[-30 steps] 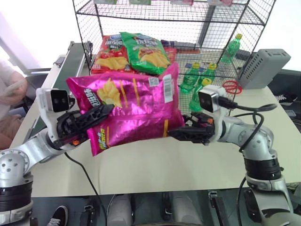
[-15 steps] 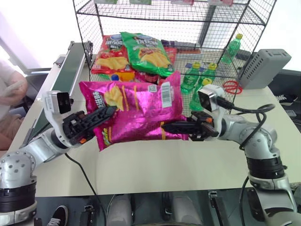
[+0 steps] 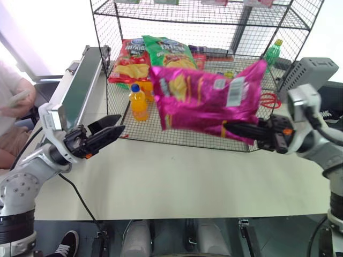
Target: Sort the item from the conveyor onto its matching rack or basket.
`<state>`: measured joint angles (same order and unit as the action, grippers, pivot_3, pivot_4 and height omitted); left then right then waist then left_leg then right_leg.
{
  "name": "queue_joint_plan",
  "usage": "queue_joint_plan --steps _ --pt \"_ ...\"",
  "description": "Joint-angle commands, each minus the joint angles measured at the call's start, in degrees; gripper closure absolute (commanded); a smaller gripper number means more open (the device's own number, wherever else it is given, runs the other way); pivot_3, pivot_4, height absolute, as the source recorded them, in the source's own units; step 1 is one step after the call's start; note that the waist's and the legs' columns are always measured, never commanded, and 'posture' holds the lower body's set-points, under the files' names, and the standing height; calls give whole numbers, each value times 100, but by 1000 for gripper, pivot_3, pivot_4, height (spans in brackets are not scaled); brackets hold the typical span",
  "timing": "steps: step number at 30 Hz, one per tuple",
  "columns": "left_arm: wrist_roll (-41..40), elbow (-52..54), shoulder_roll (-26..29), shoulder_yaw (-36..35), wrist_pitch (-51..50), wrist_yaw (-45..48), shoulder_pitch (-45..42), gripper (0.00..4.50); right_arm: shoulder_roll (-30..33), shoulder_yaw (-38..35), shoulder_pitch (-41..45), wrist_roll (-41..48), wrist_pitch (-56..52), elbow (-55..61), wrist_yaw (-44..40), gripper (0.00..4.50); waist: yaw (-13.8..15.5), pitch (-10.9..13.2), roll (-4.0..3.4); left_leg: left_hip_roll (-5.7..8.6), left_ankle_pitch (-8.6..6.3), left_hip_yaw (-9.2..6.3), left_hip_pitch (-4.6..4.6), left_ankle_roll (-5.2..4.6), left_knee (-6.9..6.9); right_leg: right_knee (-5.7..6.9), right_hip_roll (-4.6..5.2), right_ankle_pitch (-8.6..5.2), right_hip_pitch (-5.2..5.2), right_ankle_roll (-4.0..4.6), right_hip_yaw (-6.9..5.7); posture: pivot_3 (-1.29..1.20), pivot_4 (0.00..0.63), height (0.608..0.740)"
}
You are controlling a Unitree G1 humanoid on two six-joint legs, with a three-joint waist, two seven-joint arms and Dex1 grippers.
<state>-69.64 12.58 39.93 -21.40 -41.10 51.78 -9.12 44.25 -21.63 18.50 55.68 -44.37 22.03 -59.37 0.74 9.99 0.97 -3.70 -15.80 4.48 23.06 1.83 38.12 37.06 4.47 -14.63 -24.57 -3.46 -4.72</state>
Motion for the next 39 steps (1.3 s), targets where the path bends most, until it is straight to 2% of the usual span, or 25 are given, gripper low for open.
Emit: queue_joint_plan --steps 1,3,4,8,10,13,15,19,22,25,31,33,39 --pt "513 -299 -105 88 407 303 -267 0 376 -452 -96 -999 1221 164 -8 4391 6 0 0 2 0 2 1 0 0 0 2 0 0 0 0 0 150 740" --pt "671 -491 -203 160 480 350 -461 0 392 -545 204 -1077 1440 -91 216 4391 3 0 0 3 0 2 1 0 1 -2 2 0 0 -1 0 0 150 740" --pt "793 -576 -230 242 530 456 -574 0 395 -469 425 -1617 2141 -344 322 4391 -2 1 1 3 0 2 1 0 1 -2 2 0 0 -1 0 0 150 740" --pt "1179 -796 -297 446 673 711 -841 0 471 -270 725 -2572 3458 -887 251 4391 -11 1 1 1 0 3 0 0 2 -1 -2 1 -1 -2 0 0 150 740" --pt "1244 -845 -308 478 667 796 -884 0 405 -331 811 -2461 3477 -990 328 4391 -20 1 0 -1 0 3 -1 0 0 0 -3 0 -1 -3 0 0 150 740" --pt "1415 -816 -320 519 725 887 -867 0 635 212 531 -3585 4783 -1452 18 4392 -11 1 0 -2 0 4 2 0 -2 -1 -3 -2 -4 -8 -1 0 150 740" --pt "1511 -772 -342 509 774 869 -847 0 636 504 609 -4132 5425 -1808 114 4392 -16 1 0 -1 0 6 2 0 -2 -1 -1 -2 -4 -8 -1 0 150 740" --pt "1648 -686 -354 468 844 856 -775 0 740 891 1075 -5639 6982 -2717 1084 4392 -43 6 -7 0 3 11 1 3 6 3 3 -1 -4 -8 1 0 150 740" --pt "1690 -589 -403 421 884 793 -692 0 548 1002 1245 -5987 7520 -3004 1627 4392 -49 6 -7 -1 5 8 0 7 4 5 2 -2 -4 -8 1 0 150 740" --pt "1685 -523 -407 395 850 744 -624 0 805 1250 1337 -7182 7791 -3446 2434 4392 -44 6 -6 -1 9 8 0 15 3 6 3 -2 -4 -8 1 0 150 740" --pt "1650 -416 -452 364 849 649 -575 0 727 1457 1694 -7745 7642 -3777 3347 4392 -55 6 -8 0 21 10 1 34 3 6 6 -2 -4 -8 2 0 150 740" --pt "1668 -371 -495 381 869 608 -550 0 728 1755 1924 -8648 7256 -3830 3913 4392 -103 6 -8 -1 20 8 0 34 2 7 4 -2 -4 -8 2 0 150 740" --pt "1755 -300 -516 370 928 590 -460 0 322 2274 2372 -9040 6704 -4081 4342 4392 -169 6 -8 -2 21 6 -3 35 0 13 3 -2 -4 -8 2 0 150 740"
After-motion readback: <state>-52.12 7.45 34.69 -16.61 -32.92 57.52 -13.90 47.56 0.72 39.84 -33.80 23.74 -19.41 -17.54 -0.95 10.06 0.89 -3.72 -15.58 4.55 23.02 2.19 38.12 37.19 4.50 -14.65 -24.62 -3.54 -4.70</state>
